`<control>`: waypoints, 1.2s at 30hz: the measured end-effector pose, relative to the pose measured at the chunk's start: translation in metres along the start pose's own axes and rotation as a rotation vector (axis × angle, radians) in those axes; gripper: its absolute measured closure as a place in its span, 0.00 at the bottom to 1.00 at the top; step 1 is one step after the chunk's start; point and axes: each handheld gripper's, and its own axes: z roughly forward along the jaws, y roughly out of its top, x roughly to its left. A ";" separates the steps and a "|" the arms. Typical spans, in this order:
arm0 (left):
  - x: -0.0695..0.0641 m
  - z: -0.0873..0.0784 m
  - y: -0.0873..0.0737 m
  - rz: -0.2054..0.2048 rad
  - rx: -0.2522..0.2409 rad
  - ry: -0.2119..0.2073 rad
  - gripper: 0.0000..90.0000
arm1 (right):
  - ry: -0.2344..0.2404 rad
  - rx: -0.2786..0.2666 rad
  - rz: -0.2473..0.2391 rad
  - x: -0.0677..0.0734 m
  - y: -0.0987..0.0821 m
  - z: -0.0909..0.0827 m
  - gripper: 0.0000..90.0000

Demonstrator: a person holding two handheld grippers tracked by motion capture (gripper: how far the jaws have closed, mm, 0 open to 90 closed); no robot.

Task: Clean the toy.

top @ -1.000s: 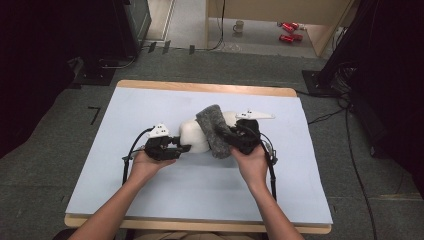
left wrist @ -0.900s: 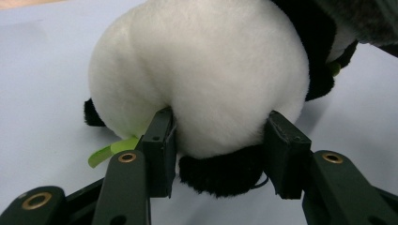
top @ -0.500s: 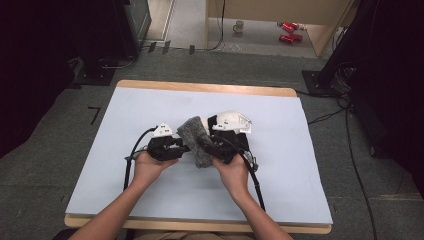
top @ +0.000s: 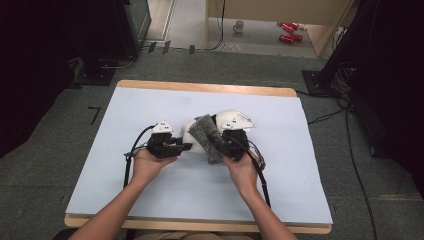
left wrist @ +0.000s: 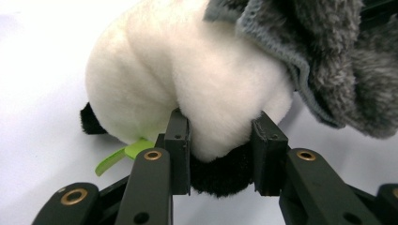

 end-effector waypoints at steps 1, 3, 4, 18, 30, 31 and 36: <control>0.001 0.000 0.000 -0.001 0.002 0.000 0.73 | -0.008 -0.002 -0.004 0.000 0.001 -0.002 0.87; 0.004 -0.001 0.000 -0.011 0.000 -0.005 0.73 | -0.022 -0.012 -0.006 -0.003 0.004 -0.008 0.87; 0.004 -0.001 0.000 -0.013 -0.001 -0.006 0.73 | -0.026 -0.021 0.006 -0.006 0.005 -0.011 0.87; 0.012 -0.001 0.000 -0.018 -0.001 -0.006 0.73 | -0.113 -0.084 0.131 -0.058 0.007 -0.046 0.87; 0.011 -0.002 -0.004 -0.014 -0.005 -0.003 0.73 | -0.149 -0.053 0.176 -0.081 0.002 -0.045 0.87; 0.011 -0.003 -0.004 -0.013 -0.003 -0.003 0.73 | -0.163 -0.049 0.176 -0.082 0.002 -0.047 0.87; 0.011 -0.003 -0.003 -0.020 -0.013 0.002 0.73 | -0.120 -0.101 0.207 -0.079 0.009 -0.063 0.88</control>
